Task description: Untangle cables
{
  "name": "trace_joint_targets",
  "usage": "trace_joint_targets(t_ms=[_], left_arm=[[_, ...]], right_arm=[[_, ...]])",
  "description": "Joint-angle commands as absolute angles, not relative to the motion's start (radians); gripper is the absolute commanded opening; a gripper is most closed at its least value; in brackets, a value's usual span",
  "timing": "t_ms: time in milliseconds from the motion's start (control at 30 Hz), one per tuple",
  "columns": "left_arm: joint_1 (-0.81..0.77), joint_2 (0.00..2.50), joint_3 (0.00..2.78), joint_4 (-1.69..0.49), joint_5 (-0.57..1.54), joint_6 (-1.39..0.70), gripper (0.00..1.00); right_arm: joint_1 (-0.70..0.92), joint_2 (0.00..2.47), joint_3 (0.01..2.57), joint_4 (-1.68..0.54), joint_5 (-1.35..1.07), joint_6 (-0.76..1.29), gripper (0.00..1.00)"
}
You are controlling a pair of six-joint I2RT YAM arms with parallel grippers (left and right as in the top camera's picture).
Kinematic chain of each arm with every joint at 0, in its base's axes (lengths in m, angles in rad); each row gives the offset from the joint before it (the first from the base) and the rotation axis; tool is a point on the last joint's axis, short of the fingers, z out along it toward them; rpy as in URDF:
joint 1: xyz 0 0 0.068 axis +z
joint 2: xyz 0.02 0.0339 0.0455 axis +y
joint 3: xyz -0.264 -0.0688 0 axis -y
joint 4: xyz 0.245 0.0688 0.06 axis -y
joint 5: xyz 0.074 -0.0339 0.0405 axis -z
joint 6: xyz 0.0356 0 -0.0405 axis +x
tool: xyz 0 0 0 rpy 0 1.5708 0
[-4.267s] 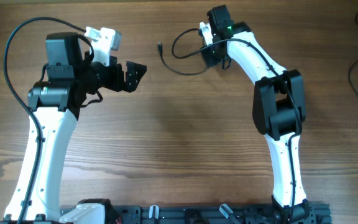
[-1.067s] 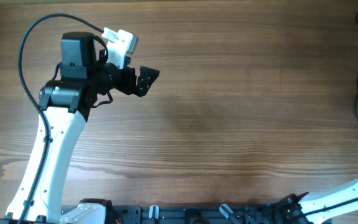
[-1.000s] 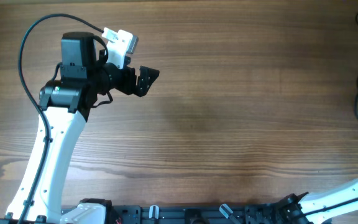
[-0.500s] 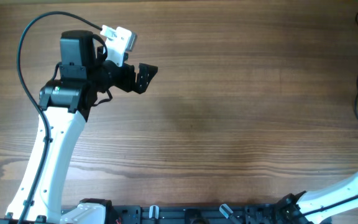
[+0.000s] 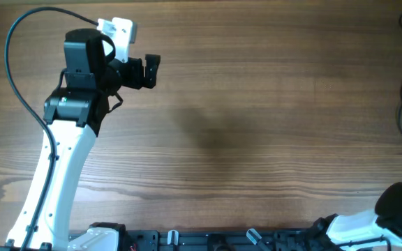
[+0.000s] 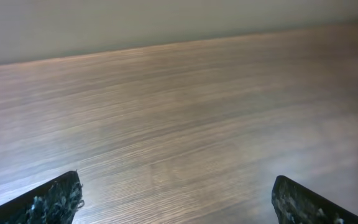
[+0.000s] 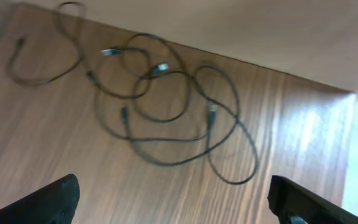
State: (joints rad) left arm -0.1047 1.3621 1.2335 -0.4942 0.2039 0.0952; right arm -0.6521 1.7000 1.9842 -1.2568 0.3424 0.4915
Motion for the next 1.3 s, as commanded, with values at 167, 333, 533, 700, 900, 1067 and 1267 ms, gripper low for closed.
trace_joint_targets(t_ms=[167,333,533,700,900,1067,1267], left_arm=[[-0.136,1.203,1.245,-0.562,-0.065,-0.034,1.00],[-0.219,1.193,1.245,-0.582,-0.190,-0.036,1.00],[-0.340,1.193,1.245,-0.587,-0.382,-0.091,1.00],[-0.378,1.193,1.245,-0.587,-0.478,-0.144,1.00],[-0.377,1.193,1.251,-0.538,-0.493,-0.142,1.00],[-0.374,1.200,1.251,-0.475,-0.436,-0.109,1.00],[-0.311,1.269,1.251,-0.461,-0.289,-0.140,1.00]], right_arm=[[-0.295,1.537,1.988,-1.212,0.313,0.358,1.00],[-0.065,1.531,1.988,-1.187,0.311,0.285,1.00],[0.130,1.534,1.988,-1.155,0.301,0.184,1.00],[0.156,1.548,1.988,-1.160,0.154,0.131,1.00],[0.171,1.602,1.988,-1.167,0.094,0.130,1.00],[0.194,1.675,1.988,-1.143,0.094,0.133,1.00],[0.253,1.745,1.988,-1.082,0.105,0.151,1.00]])
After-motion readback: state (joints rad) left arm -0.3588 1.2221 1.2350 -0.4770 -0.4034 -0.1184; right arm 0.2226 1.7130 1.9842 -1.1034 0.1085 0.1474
